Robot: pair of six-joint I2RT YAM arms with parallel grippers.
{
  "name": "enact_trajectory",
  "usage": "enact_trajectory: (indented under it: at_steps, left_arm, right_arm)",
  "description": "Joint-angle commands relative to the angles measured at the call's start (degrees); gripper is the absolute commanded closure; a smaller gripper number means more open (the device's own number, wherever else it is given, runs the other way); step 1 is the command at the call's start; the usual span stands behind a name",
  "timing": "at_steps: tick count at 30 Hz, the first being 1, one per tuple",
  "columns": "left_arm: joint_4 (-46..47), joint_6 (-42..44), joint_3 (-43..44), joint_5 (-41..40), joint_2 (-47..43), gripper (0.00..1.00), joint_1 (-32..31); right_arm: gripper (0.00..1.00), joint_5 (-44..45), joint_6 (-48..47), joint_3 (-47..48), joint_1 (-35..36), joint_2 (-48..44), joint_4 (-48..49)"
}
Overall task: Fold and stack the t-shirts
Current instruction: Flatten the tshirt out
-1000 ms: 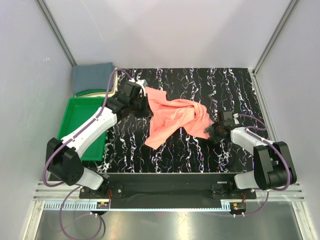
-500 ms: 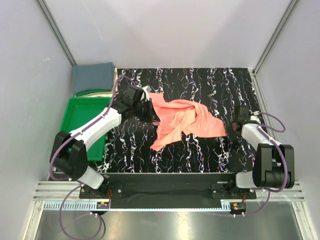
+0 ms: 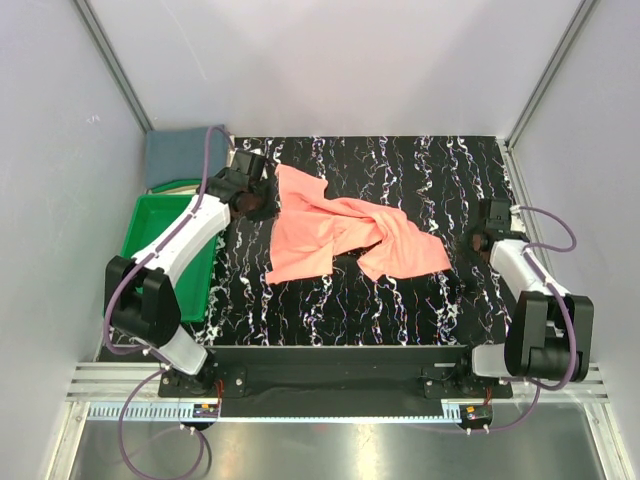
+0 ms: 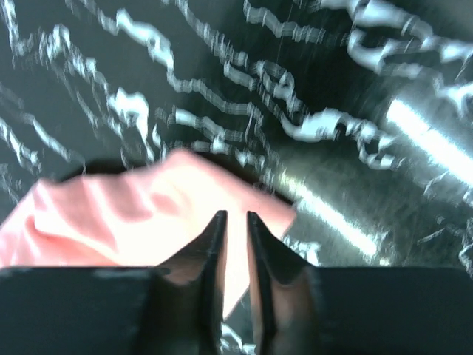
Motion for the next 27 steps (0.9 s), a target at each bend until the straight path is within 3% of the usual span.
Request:
enact_trajectory:
  at_steps: [1,5,10,15,24,26,27]
  left_arm:
    - [-0.6,2.1,3.2,-4.4,-4.6,1.0,-0.1]
    - [-1.0,2.1,5.4,6.0,-6.2,1.0,-1.0]
    - [-0.8,0.6,5.2,5.1,-13.1,1.0,-5.4]
    - [-1.0,0.5,4.7,6.2,-14.6,1.0,-5.6]
    - [-4.1,2.7,6.7,0.2,-13.7,1.0,-5.4]
    - [-4.2,2.8,7.0,0.3,-13.0,1.0,-5.0]
    - [-4.1,3.0,7.0,0.5,-12.3,1.0,-5.0]
  right_arm:
    - [0.72,-7.8,1.0,-3.2,1.4,-4.2,-1.0]
    - [0.59,-10.3,4.0,-4.4,5.1,-5.4,-0.4]
    - [0.54,-8.3,6.8,-3.7,14.0,-3.4,0.3]
    - [0.54,-9.1,8.0,-2.9,15.8,1.8,2.5]
    - [0.53,-0.3,8.1,-2.8,15.8,7.8,2.8]
    - [0.56,1.7,7.1,-1.8,15.8,10.1,3.1]
    - [0.63,2.2,6.5,-1.3,15.8,11.1,3.1]
